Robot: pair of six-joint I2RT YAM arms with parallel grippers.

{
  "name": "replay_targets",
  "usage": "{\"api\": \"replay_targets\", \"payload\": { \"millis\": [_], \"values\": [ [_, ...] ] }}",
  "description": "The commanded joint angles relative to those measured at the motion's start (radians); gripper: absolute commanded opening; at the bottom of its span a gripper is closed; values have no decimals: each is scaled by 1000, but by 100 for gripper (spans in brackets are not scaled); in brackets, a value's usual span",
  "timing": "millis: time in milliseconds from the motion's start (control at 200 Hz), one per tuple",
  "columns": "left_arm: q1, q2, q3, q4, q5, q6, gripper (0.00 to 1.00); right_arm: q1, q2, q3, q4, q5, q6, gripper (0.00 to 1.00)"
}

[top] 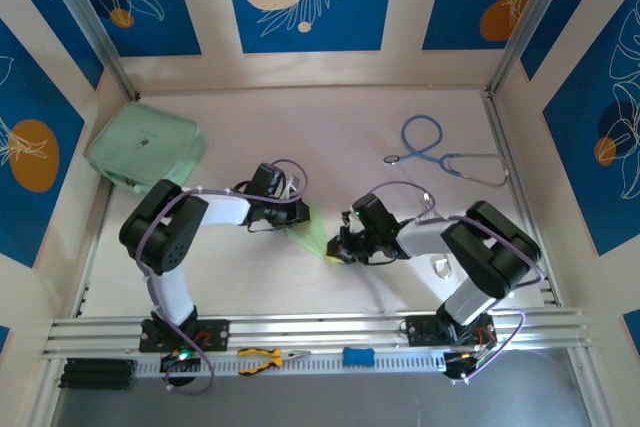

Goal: Fold a paper plane with a square sheet of paper (pick it up from the middle)
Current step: Fourth fold the wing at the center of the table.

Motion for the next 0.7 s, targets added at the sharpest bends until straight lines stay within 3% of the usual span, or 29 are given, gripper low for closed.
{"api": "replay_targets", "payload": {
  "millis": [0, 110, 250, 440, 695],
  "values": [
    [-3, 3, -39, -74, -14, -28, 7, 10, -116, -32, -134, 55, 23, 8],
    [-3, -21, -56, -71, -14, -50, 7, 12, -217, -42, -222, 124, 58, 14],
    [-3, -47, -88, -50, -11, -92, 7, 23, -269, -80, -170, 128, 137, 33],
    [-3, -68, -111, -26, -12, -124, 8, 80, -292, -91, -160, 210, 215, 46],
    [-3, -81, -118, -17, -12, -127, 8, 112, -285, -87, -161, 263, 224, 48]
  ]
}}
